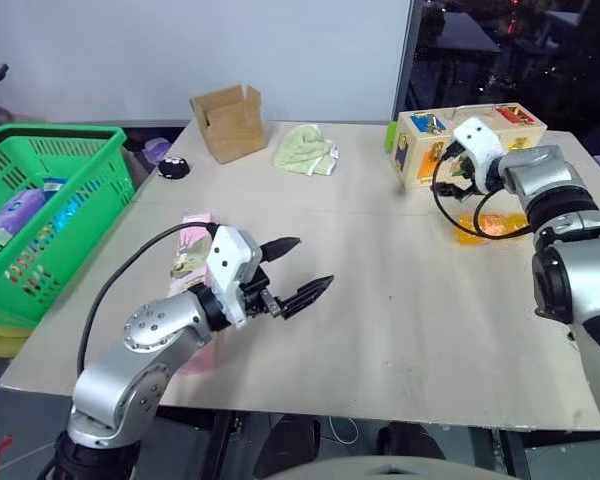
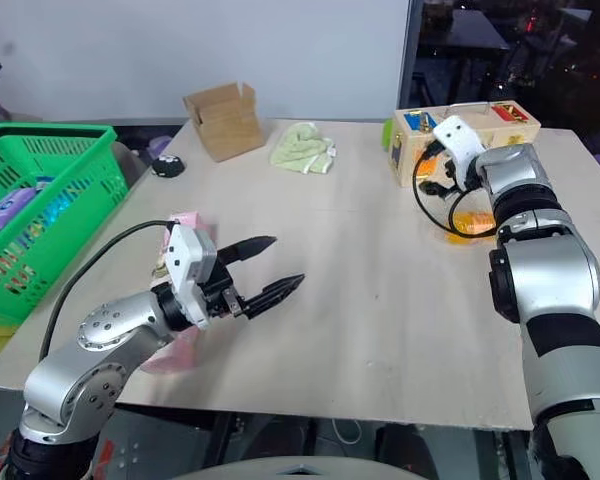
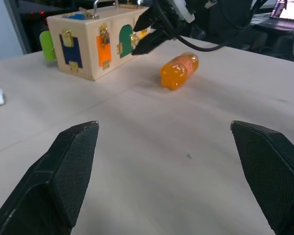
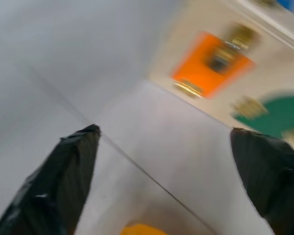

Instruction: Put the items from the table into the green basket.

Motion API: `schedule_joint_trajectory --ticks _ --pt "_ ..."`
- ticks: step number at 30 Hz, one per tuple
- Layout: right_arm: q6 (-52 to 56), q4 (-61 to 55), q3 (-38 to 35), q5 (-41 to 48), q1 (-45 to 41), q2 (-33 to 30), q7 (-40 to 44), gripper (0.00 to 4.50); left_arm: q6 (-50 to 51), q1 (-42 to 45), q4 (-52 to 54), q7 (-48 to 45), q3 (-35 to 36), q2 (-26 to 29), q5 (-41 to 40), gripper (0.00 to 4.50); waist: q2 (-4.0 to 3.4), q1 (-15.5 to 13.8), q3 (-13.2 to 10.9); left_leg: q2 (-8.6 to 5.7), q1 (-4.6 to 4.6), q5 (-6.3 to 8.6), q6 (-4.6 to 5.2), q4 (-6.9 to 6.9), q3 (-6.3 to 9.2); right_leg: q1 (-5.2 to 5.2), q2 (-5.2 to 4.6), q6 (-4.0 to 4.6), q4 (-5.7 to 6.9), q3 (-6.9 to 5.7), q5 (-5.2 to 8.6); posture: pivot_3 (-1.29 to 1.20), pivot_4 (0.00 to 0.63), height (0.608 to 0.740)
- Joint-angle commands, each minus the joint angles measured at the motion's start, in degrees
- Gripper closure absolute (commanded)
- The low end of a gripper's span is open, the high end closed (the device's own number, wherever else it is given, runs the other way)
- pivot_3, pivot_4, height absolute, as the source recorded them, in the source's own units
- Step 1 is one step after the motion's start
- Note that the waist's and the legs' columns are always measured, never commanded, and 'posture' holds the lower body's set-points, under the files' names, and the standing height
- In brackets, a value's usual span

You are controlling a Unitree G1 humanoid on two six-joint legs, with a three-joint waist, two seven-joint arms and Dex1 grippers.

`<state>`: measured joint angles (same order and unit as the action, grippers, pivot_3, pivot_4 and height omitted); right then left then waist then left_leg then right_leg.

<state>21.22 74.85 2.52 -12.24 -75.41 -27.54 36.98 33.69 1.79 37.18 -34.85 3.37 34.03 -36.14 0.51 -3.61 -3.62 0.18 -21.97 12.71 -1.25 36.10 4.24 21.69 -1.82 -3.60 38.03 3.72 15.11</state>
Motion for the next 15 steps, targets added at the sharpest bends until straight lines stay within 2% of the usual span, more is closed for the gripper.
schedule_joint_trajectory --ticks 1,4,10,12,15 --pt "6.84 -2.87 -0.20 0.00 -2.00 -0.05 -7.15 0.10 -1.44 0.62 0.38 -0.43 -0.12 -0.36 0.33 0.00 0.00 0.27 0.00 0.00 -0.01 0.00 0.00 0.00 -0.02 0.02 0.00 0.00 0.00 0.02 0.00 0.17 0.000 0.740" --pt "12.22 -2.21 -3.48 3.35 -2.84 -0.21 -8.70 0.10 -1.50 1.00 0.08 -0.54 -0.36 -0.47 0.36 0.00 0.00 1.00 0.00 0.00 -0.01 0.00 0.01 -0.02 -0.04 0.02 0.00 -0.01 -0.01 0.04 -0.01 0.15 0.000 0.740" --pt "17.81 0.59 -14.45 11.77 -3.02 0.12 -24.51 0.10 -1.79 1.67 -0.91 -1.21 -0.98 -0.69 0.74 0.00 0.00 1.64 0.00 0.00 0.00 0.00 0.01 -0.01 -0.06 0.01 0.00 -0.01 0.00 0.05 -0.01 0.14 0.000 0.740" --pt "19.48 1.01 -15.64 12.53 -2.58 0.47 -27.41 0.10 -1.70 1.79 -0.79 -1.09 -1.24 -0.87 0.90 0.00 0.00 1.69 0.00 0.01 0.00 0.00 0.02 -0.01 -0.07 0.01 0.01 -0.01 0.00 0.05 -0.01 0.15 0.000 0.740" --pt "21.19 1.14 -15.34 12.37 -1.29 0.19 -27.15 0.10 -1.63 1.01 -0.19 -0.93 -0.89 -0.98 0.77 0.00 0.00 1.78 0.00 0.01 -0.01 0.00 0.02 -0.01 -0.09 0.02 0.01 -0.01 -0.01 0.07 -0.01 0.15 0.000 0.740"
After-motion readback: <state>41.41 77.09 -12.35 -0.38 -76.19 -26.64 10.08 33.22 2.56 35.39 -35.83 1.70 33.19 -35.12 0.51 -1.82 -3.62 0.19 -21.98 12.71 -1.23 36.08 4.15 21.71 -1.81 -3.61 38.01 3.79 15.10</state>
